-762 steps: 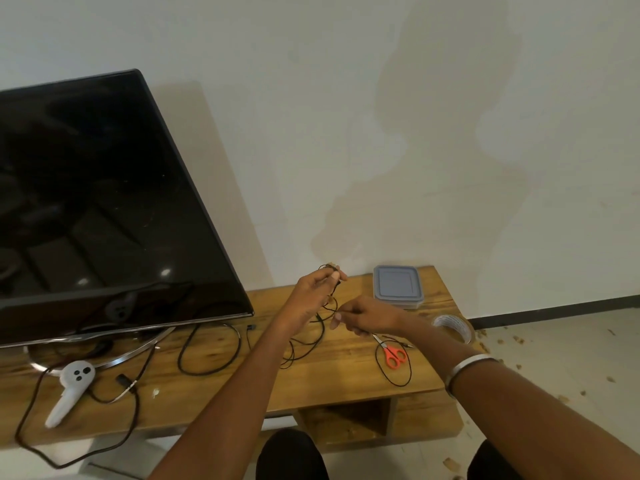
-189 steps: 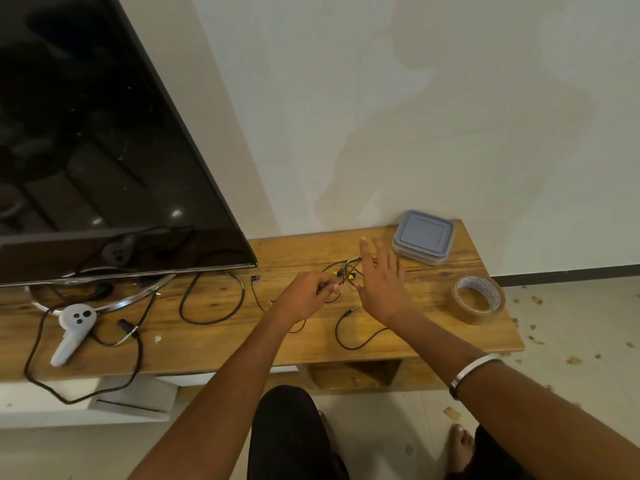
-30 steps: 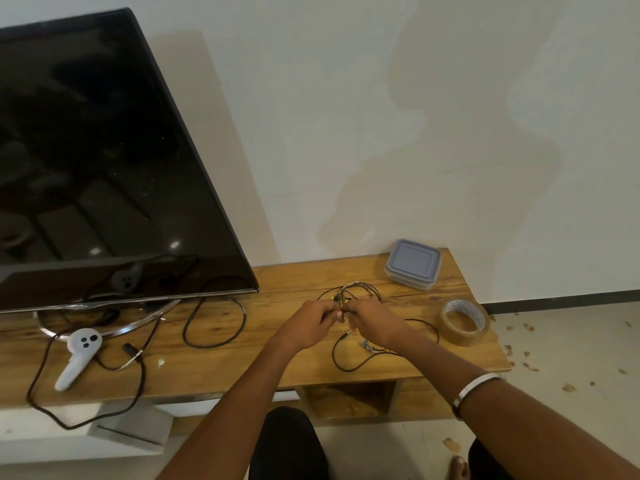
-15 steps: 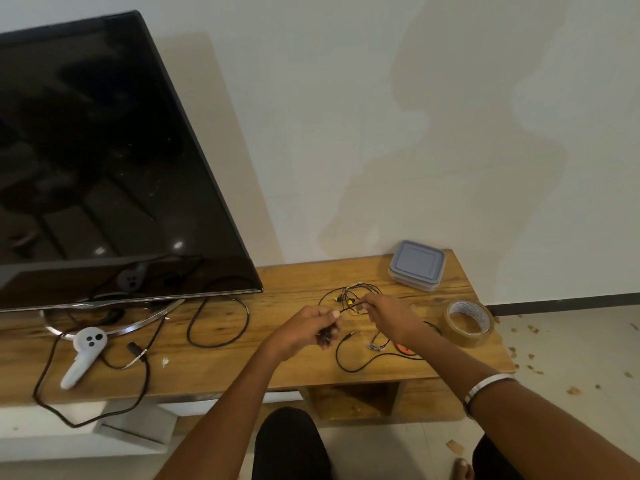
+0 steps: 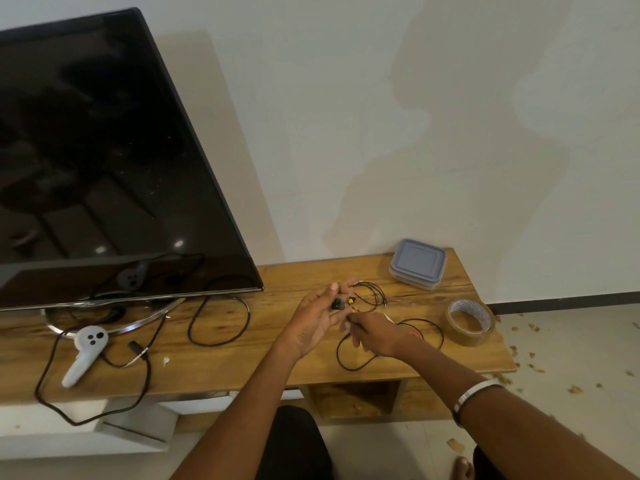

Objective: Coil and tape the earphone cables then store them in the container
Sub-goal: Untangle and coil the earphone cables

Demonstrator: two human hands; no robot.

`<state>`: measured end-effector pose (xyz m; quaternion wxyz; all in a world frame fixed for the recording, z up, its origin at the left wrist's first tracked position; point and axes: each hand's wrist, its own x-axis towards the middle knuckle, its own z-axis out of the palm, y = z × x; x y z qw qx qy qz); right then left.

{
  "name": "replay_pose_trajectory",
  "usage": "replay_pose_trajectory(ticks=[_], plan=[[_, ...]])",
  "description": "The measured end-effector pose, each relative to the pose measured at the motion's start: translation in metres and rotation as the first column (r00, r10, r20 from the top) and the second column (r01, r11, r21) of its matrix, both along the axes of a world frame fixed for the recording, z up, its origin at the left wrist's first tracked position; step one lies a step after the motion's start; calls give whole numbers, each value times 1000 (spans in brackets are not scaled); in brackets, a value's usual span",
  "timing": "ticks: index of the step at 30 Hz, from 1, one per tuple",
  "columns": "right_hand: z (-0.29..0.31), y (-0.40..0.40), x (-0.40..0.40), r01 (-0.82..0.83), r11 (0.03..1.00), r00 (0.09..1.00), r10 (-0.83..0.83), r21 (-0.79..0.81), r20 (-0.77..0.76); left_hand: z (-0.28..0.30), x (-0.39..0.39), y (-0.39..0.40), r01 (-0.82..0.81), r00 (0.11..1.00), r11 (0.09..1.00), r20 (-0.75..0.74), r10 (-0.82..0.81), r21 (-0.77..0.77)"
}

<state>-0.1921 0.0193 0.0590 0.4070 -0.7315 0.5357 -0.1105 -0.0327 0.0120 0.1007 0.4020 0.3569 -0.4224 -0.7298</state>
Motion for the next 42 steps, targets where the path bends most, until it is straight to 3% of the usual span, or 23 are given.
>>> replay_pose_trajectory(ticks=[8,14,19,26,30,37,42], plan=[[10,4,-3,-175,983,984,177,58,-26,-10,9,-5,-29,919,966,374,127,-257],[17,2,-7,-163,986,981,157,39,109,-24,21,-10,172,767,909,631,119,-381],[26,-1,-12,-116,992,976,105,48,191,-30,31,-11,215,671,889,723,165,-403],[30,-7,-18,-76,997,980,78,-21,182,-31,36,-7,285,636,899,767,82,-333],[31,-12,-17,-44,996,988,55,-73,147,-34,37,-6,393,607,892,792,-70,-222],[34,-18,-19,-56,988,990,74,-144,123,-24,28,-2,420,640,906,723,-261,-45],[35,-19,-21,-38,983,989,63,-178,135,-17,25,2,391,681,920,672,-289,-1]])
